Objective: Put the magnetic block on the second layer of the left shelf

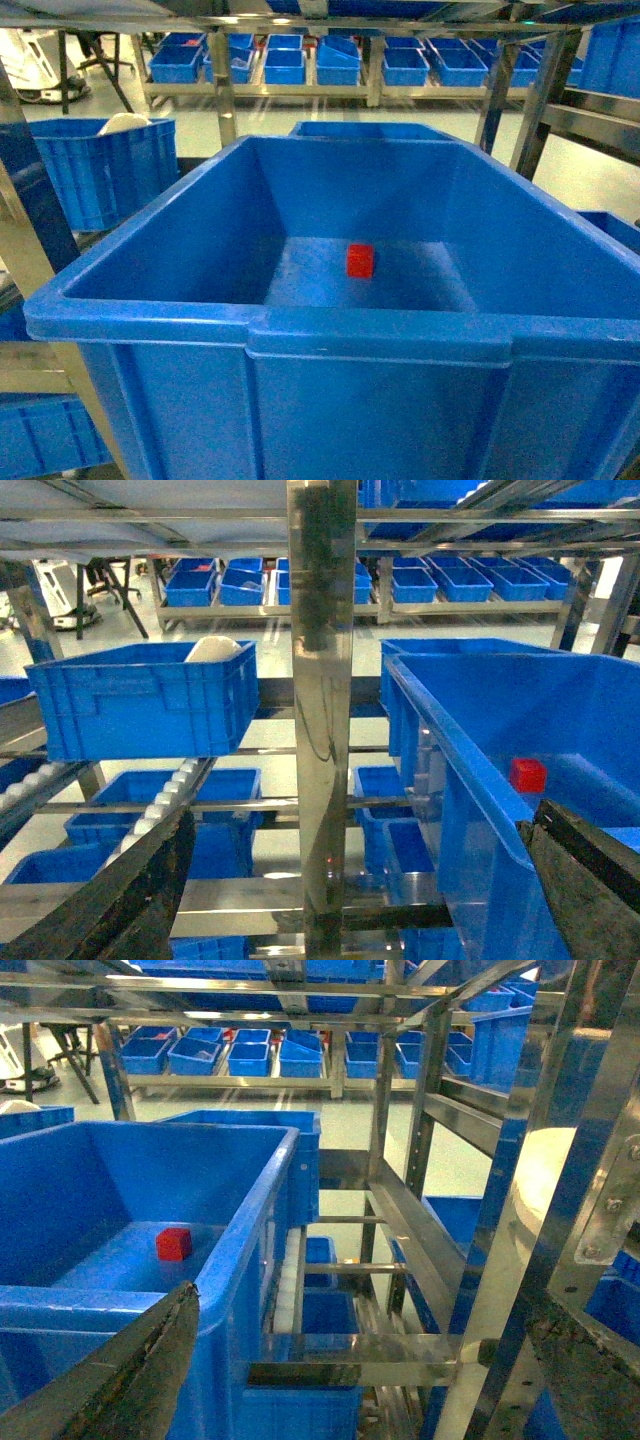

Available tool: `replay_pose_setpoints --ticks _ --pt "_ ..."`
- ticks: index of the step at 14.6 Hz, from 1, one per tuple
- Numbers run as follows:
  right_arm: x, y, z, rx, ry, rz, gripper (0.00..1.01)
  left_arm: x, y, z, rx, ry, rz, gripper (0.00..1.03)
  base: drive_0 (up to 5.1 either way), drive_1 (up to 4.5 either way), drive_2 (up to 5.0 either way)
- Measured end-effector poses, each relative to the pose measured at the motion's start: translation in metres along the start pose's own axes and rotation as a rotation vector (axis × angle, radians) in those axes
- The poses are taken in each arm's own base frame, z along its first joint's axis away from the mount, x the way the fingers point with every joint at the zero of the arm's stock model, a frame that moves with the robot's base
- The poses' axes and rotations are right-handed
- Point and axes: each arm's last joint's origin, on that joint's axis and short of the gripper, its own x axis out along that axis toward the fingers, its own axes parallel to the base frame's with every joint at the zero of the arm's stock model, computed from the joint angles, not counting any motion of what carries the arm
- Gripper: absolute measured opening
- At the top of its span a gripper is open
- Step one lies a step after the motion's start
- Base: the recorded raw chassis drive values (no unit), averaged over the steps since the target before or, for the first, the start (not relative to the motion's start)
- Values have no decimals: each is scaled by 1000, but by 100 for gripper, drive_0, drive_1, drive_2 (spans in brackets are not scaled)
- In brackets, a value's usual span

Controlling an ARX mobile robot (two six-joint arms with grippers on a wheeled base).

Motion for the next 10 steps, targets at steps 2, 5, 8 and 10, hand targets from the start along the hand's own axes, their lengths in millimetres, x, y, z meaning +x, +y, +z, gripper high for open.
replay_pose_setpoints --ticks 2,5,8,10 --pt "0 0 0 0 0 0 98 0 0 0 0 0 0 98 0 0 0" --pt "0 0 0 0 0 0 98 0 0 0 0 0 0 98 0 0 0" --pt "0 0 0 0 0 0 98 0 0 0 0 0 0 98 0 0 0" --pt "0 0 0 0 0 0 98 0 0 0 0 0 0 98 0 0 0"
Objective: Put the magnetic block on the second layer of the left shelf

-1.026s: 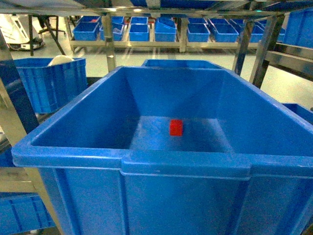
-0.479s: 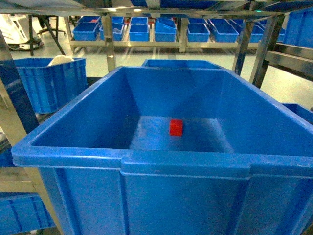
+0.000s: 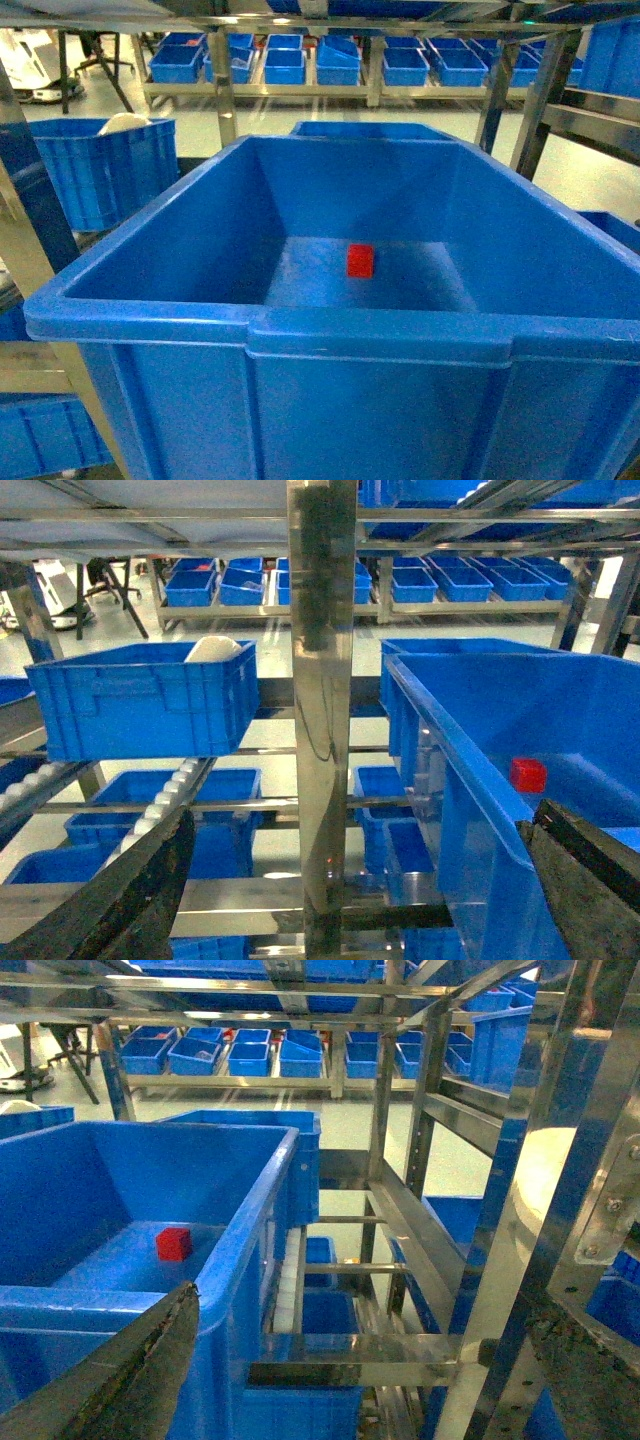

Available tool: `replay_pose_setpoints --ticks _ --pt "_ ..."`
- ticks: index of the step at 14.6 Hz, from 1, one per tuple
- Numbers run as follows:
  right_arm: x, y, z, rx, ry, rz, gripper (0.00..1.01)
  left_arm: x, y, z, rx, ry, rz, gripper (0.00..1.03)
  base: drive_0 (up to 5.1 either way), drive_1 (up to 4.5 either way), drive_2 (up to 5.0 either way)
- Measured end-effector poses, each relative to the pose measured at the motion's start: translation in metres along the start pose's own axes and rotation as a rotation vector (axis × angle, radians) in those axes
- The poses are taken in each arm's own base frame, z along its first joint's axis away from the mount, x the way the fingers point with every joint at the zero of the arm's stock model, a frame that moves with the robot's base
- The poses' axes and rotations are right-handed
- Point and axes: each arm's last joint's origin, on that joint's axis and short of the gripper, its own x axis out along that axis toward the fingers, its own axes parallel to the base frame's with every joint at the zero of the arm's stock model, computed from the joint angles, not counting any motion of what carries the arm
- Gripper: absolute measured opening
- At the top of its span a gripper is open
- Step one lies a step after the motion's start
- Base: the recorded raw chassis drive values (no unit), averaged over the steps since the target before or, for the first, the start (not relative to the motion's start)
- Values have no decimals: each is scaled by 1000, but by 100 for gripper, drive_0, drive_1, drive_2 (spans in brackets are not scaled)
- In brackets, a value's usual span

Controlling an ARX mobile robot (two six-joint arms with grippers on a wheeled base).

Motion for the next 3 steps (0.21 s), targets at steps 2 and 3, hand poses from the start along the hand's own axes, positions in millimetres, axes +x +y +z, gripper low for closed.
replay_pose_setpoints --ticks 2,3 --pt "0 0 0 0 0 0 98 0 0 0 0 0 0 98 0 0 0" --pt "0 0 0 0 0 0 98 0 0 0 0 0 0 98 0 0 0"
